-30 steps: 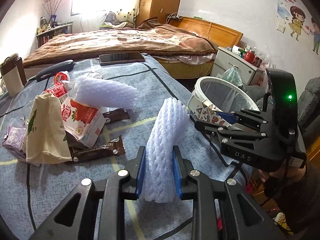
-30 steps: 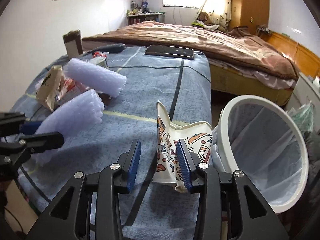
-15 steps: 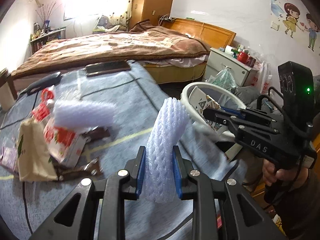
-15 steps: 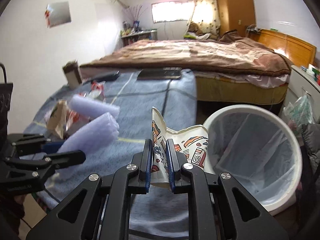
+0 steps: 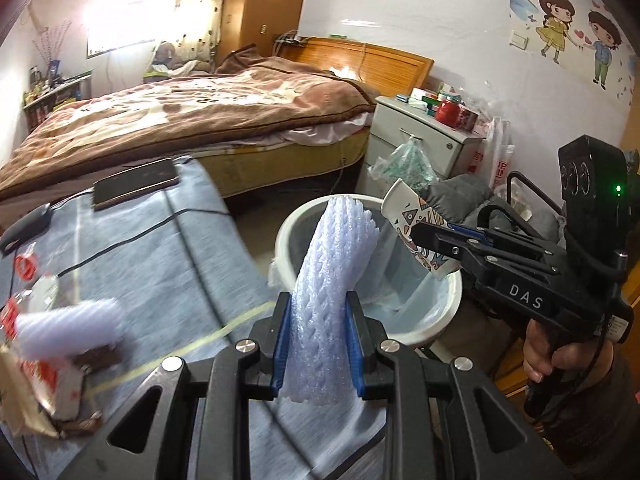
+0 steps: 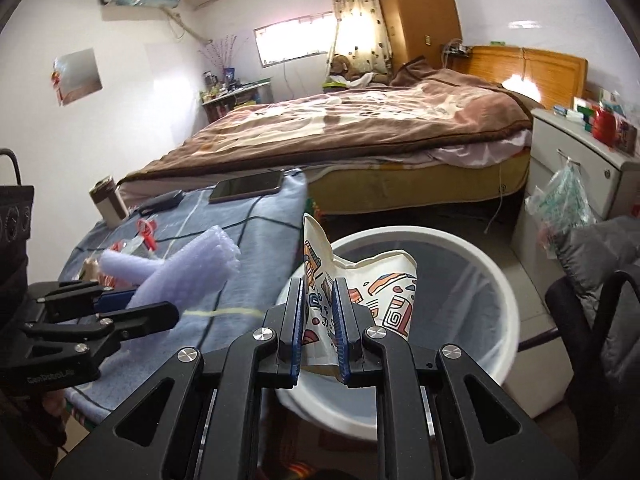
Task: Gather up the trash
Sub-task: 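Carry the cup and foam net over the white wastebasket with both grippers, then open both grippers to drop the cup and foam net into the wastebasket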
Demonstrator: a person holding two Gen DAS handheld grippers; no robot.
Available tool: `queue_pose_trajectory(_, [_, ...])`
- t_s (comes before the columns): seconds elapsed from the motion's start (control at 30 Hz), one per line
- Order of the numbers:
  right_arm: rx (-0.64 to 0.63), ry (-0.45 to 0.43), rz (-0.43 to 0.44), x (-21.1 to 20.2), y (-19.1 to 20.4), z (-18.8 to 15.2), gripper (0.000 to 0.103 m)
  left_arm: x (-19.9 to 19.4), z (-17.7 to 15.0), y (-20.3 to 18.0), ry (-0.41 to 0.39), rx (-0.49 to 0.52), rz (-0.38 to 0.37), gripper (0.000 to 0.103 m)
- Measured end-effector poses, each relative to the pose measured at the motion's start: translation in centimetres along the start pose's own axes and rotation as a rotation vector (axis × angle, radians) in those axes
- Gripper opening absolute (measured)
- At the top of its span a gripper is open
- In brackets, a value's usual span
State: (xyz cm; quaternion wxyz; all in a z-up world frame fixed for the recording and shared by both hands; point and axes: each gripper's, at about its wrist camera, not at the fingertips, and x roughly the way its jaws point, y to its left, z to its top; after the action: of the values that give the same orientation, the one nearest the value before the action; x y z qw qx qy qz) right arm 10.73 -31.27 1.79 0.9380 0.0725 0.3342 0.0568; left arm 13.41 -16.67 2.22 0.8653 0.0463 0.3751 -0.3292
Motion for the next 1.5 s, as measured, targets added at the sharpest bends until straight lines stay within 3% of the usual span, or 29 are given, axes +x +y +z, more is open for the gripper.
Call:
queue_pose_trajectory(0.27, [0.022, 0.042, -0.037, 1.3, -2.8, 0.0, 0.016, 3.3, 1.6, -2.2, 0.039, -0.01, -0.034, 0.027])
queue_pose_trajectory(0.4, [0.043, 0.072, -0.048, 2.1, -4.3, -0.4, 0.016, 4.8, 1.9, -3.1, 0.059, 0.009, -0.006, 0.027])
queue_pose_trajectory(0.5, [0.059, 0.087, -0.049, 2.1, -5.4, -0.8, 0.016, 6.3, 1.9, -3.1, 0.095, -0.022, -0.045, 0.028])
queue_pose_trajectory(0.6, [0.061, 0.077, -0.069, 1.7, -5.6, -0.8, 0.016, 7.3, 1.8, -3.2, 0.114, -0.031, -0.024, 0.047])
queue_pose_trajectory(0.7, [0.082, 0.076, -0.075, 1.6, -6.0, -0.7, 0.016, 8.1, 1.7, -3.1, 0.13, -0.051, -0.025, 0.06])
queue_pose_trajectory(0.8, [0.087, 0.072, -0.083, 1.5, -6.1, -0.7, 0.016, 8.2, 1.4, -3.0, 0.13, -0.062, -0.032, 0.061])
queue_pose_trajectory(1.1, [0.059, 0.047, -0.07, 0.9, -4.6, -0.5, 0.016, 5.3, 1.1, -1.8, 0.066, -0.076, -0.021, 0.061])
queue_pose_trajectory(1.5, [-0.032, 0.019, 0.024, 1.0, 0.6, -0.1, 0.027, -1.0, -0.7, 3.0, -0.037, -0.137, 0.106, 0.062])
